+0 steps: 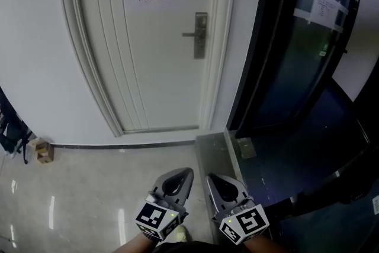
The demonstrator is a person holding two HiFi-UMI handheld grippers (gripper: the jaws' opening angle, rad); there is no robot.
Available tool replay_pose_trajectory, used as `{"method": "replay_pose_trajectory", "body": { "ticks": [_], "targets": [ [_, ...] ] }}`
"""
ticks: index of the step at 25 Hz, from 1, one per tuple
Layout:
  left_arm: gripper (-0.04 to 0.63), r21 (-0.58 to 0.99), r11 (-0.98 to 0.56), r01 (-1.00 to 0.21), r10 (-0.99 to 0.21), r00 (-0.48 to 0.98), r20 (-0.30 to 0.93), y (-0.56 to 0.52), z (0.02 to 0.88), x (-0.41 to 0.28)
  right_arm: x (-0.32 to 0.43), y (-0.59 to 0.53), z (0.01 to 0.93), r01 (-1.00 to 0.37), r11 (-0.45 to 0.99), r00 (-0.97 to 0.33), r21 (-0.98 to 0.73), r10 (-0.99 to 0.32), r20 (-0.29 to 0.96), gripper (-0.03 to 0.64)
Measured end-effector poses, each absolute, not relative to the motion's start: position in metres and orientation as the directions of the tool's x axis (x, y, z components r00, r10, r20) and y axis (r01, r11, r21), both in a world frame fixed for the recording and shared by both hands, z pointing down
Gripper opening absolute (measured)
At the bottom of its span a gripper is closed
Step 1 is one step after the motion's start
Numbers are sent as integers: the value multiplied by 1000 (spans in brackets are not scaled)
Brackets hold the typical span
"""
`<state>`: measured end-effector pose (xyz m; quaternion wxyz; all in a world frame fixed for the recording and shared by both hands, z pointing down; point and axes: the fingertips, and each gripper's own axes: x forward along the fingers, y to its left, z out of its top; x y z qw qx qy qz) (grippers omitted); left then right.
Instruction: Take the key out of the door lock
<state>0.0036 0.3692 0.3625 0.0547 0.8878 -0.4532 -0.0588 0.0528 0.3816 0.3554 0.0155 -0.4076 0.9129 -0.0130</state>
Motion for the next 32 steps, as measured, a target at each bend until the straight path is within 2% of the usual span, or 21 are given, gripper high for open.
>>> {"method": "replay_pose_trajectory", "body": {
  "ticks": [11, 32],
  "targets": [
    [6, 144, -609, -780, -792, 607, -64, 266, 363, -34, 16, 278, 356, -776, 630, -630, -35, -776, -18, 15],
    [6, 142, -549, -824, -835, 546, -65, 7, 353, -7, 41, 7, 345, -722, 691, -690, -34, -723, -25, 15]
  ]
}}
